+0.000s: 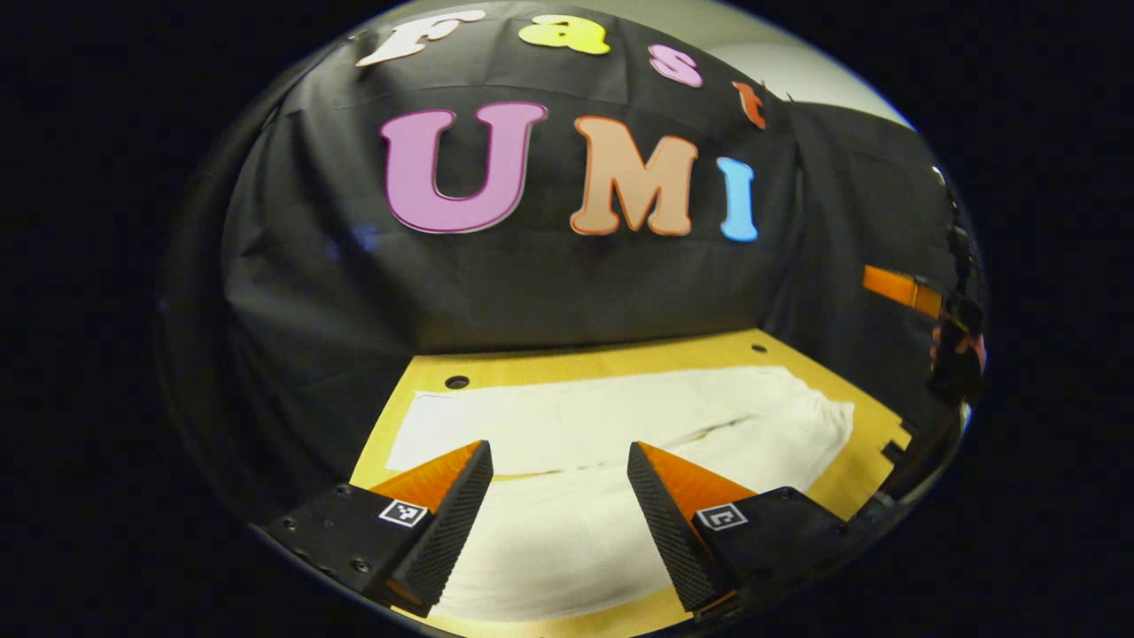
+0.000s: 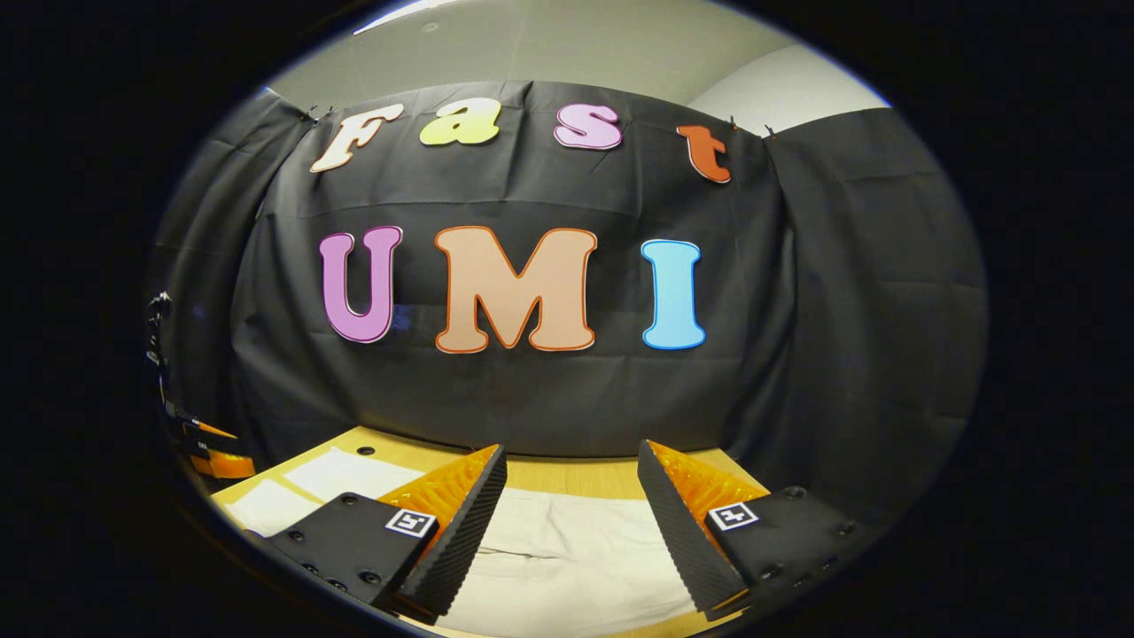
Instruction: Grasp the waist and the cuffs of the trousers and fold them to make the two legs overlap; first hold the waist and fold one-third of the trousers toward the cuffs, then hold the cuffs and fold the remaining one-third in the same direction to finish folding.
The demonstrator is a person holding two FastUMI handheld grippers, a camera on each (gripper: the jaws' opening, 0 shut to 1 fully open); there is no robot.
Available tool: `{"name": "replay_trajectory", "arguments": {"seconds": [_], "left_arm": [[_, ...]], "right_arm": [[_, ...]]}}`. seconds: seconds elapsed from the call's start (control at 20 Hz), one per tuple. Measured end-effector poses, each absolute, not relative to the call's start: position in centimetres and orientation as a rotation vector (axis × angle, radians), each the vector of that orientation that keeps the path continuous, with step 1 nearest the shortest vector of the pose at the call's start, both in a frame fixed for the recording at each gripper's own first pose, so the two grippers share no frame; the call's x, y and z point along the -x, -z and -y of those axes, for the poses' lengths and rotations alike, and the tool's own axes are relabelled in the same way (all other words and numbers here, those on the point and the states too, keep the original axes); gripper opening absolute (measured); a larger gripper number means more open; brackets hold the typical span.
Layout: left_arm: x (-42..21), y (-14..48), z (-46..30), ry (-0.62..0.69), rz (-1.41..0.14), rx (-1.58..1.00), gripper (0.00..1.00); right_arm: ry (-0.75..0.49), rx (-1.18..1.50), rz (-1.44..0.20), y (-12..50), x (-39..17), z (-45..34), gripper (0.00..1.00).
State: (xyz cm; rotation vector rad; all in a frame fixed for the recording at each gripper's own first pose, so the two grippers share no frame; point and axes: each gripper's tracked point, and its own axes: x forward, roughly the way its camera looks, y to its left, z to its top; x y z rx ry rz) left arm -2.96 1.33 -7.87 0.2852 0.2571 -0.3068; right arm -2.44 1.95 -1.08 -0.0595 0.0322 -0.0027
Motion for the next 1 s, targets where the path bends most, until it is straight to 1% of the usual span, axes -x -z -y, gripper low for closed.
{"name": "replay_trajectory", "arguments": {"seconds": [0.05, 0.2, 0.25, 0.3, 0.5, 0.65, 0.75, 0.9, 1.0], "left_arm": [[3.2, 8.8, -1.6, 0.343, -0.286, -0.322, 0.94], [4.8, 12.5, -2.3, 0.482, -0.423, -0.385, 0.94], [5.3, 13.7, -2.7, 0.517, -0.477, -0.402, 0.94], [5.8, 14.9, -3.3, 0.544, -0.529, -0.421, 0.96], [6.8, 18.0, -5.2, 0.659, -0.712, -0.502, 0.96], [7.0, 21.4, -7.9, 0.690, -0.856, -0.563, 0.96], [7.1, 22.8, -9.8, 0.709, -0.920, -0.613, 0.96], [8.8, 24.7, -12.1, 0.744, -1.025, -0.689, 0.91], [9.4, 25.6, -13.2, 0.767, -1.074, -0.748, 0.90]], "right_arm": [[0.004, 0.060, -0.036, 1.2, 2.5, -2.1, 0.95], [0.000, 0.063, -0.055, 2.0, 2.9, -2.5, 0.95], [-0.001, 0.071, -0.062, 2.3, 2.8, -2.5, 0.95], [0.000, 0.080, -0.068, 2.5, 2.9, -2.5, 0.95], [0.002, 0.101, -0.080, 3.0, 3.0, -2.3, 0.95], [0.006, 0.103, -0.095, 3.5, 2.8, -2.1, 0.96], [0.007, 0.107, -0.105, 3.8, 2.7, -2.1, 0.96], [0.006, 0.115, -0.120, 4.5, 2.6, -1.9, 0.96], [0.001, 0.127, -0.127, 4.8, 2.3, -1.8, 0.96]]}}
